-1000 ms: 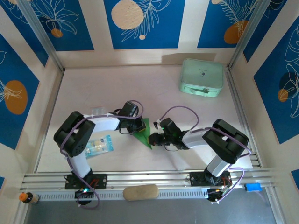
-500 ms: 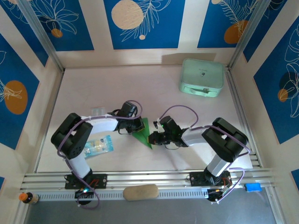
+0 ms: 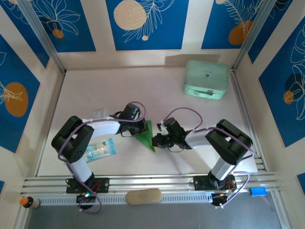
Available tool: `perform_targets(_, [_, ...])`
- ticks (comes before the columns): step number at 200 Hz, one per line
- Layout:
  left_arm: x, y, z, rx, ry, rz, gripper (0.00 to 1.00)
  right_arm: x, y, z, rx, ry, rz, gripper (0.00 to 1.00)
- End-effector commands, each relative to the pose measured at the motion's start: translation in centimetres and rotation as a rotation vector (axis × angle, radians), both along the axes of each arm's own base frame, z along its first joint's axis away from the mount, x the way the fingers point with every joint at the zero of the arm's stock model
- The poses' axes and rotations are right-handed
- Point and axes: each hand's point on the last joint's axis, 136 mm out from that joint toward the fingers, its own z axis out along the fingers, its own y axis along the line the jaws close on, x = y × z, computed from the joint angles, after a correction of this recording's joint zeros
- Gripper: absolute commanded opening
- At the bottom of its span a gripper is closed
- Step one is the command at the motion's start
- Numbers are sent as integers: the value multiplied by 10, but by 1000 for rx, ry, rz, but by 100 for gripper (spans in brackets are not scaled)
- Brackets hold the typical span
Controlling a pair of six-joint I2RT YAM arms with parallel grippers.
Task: Fold a paper plane with a square sheet of paper (pick it up from the middle)
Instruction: Fourth fold the wing at the center of the table.
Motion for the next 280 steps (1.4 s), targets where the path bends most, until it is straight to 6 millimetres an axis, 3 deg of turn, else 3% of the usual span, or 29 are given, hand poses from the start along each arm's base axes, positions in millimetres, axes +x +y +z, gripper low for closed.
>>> perform_targets(1, [0, -1, -5, 26, 14, -29, 0, -27, -30, -44, -164, 157, -19, 4])
perform_targets(50, [2, -2, -10, 34, 18, -37, 0, -28, -31, -45, -168, 169, -22, 4])
perform_targets(145, [-6, 14, -34, 127, 70, -19, 0, -29, -32, -43, -169, 190, -19, 5])
perform_targets(212, [-15, 22, -47, 159, 104, -31, 0, -30, -18, -16, -103, 178, 26, 12])
perform_targets(233, [-16, 24, -49, 162, 108, -27, 0, -34, -22, -10, -110, 182, 26, 14])
perform_targets(280, [-17, 25, -49, 161, 106, -26, 0, -48, -24, -8, -81, 208, 63, 7])
